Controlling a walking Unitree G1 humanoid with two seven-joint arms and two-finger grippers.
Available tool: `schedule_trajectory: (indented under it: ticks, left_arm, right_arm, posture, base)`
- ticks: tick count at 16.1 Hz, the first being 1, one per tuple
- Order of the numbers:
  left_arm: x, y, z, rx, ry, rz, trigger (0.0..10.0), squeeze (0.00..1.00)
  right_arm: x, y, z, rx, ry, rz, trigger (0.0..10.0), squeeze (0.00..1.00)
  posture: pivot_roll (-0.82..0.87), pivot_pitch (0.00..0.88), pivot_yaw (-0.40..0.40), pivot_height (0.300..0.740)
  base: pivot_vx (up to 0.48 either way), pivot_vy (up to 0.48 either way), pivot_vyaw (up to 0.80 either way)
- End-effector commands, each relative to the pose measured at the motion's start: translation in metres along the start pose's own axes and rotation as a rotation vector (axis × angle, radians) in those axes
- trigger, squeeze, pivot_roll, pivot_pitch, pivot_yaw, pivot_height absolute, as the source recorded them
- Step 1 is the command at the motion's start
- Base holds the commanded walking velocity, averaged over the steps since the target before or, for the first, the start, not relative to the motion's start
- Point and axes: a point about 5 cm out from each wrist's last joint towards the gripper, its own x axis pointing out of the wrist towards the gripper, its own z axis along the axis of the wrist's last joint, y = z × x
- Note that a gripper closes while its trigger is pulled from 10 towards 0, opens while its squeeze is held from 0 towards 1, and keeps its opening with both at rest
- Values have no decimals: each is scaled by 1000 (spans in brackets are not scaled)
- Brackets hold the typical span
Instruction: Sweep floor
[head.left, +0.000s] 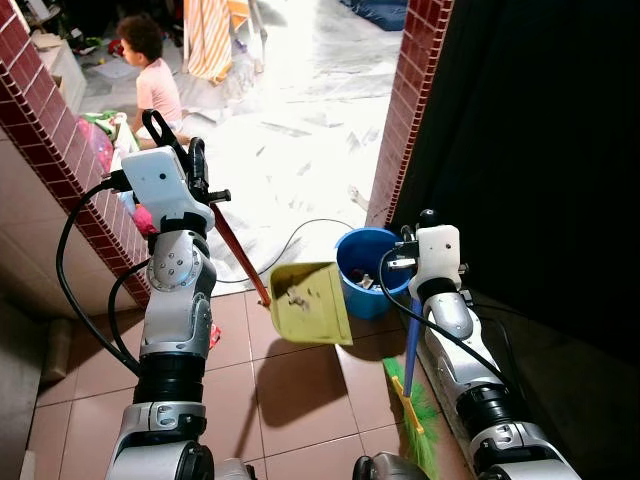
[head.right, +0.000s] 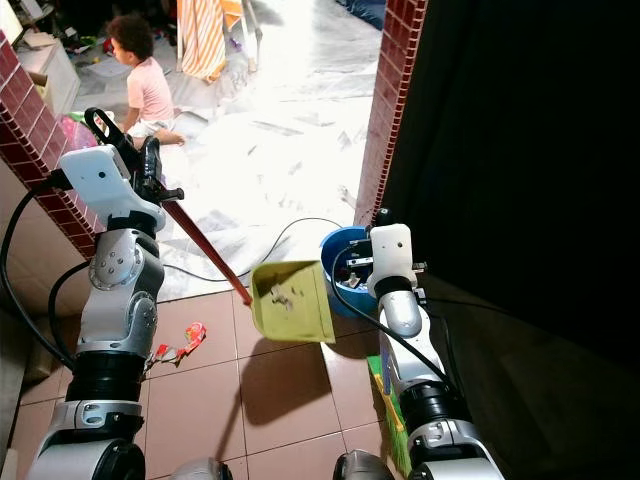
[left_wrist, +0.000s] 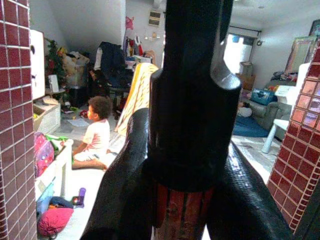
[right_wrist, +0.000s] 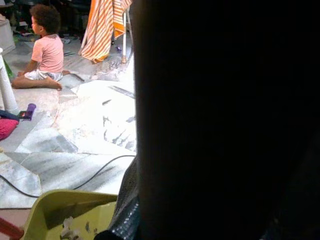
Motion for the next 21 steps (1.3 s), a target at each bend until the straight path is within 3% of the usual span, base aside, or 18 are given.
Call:
schedule_trajectory:
  ticks: [1,8,9,10,16,21]
  left_arm:
    - [5,-4,17,-15,-76,-12,10000,0]
    - [6,-4,20,-17,-80,-6,10000,0]
    - [2,-4,-29,111,102,-53,10000,0]
    - [-3,-2,-42,136,150,-65,10000,0]
    - [-18,8,-68,193,222,-90,10000,0]
    - [-38,15,-87,184,269,-66,10000,0]
  right_arm:
    - [-1,0,-2,-1,12,6,10000,0]
    - [-1,1,-2,-1,12,7,10000,0]
    - [-4,12,-8,34,39,77,10000,0]
    - [-4,14,-7,55,35,91,10000,0]
    - [-3,9,1,74,-24,73,10000,0]
    - [-3,7,1,71,-23,68,10000,0]
  posture:
    - [-48,0,17,740]
    - [-48,0,17,740]
    - [-54,0,17,740]
    - [-55,0,17,740]
    - [-58,0,19,740]
    - [-56,0,26,740]
  base:
    - [0,0,0]
    - [0,0,0]
    - [0,0,0]
    - [0,0,0]
    - [0,0,0]
    - [0,0,0]
